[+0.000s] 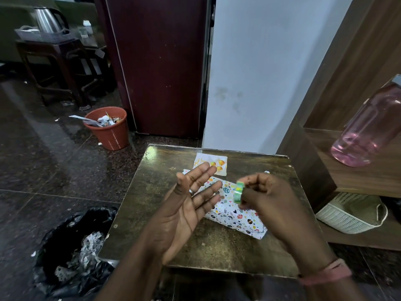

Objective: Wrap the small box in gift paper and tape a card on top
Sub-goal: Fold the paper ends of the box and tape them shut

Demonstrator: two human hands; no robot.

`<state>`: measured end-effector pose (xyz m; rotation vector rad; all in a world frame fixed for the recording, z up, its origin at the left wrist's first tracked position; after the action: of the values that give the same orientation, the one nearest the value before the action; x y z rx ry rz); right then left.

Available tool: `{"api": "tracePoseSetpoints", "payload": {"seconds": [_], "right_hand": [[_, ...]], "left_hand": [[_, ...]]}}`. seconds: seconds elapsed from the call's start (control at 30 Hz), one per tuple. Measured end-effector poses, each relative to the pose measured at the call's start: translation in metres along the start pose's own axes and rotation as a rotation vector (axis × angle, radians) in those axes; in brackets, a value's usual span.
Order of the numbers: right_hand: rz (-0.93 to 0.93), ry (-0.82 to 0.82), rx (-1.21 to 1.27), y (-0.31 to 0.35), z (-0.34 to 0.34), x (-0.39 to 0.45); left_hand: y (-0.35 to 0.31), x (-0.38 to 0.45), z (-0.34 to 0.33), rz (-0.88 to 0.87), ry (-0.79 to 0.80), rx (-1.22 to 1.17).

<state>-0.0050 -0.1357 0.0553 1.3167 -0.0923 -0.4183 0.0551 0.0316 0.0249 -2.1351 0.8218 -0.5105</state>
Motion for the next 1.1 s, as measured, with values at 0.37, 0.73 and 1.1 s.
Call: {"api": "tracePoseSetpoints", "payload": {"seconds": [0.37, 0.73, 1.1], "right_hand": [[-0.233, 0.074, -0.688, -0.034, 0.055, 0.006], [-0.437, 0.091, -0.845, -0.055, 0.057, 0.007], [-0.427, 0.083, -0.78, -0.072, 0.056, 0.017]], "left_hand": [[0.002, 0.001, 0.012, 0.034, -0.15, 0.08], [0.003, 0.001, 0.014, 0.041, -0.118, 0.082], [0.002, 0.0, 0.015, 0.044, -0.13, 0.064]]}}
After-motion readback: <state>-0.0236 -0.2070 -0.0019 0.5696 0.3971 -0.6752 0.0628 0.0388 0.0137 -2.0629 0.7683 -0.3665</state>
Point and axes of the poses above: each hand's wrist, its own x-axis towards the middle knuckle, its own z-axis out of the back of the hand, y = z × x, the point moved 6 cm from there along x, towards the middle knuckle, and after that the axes turned 7 degrees about y, right-handed, at the moved point
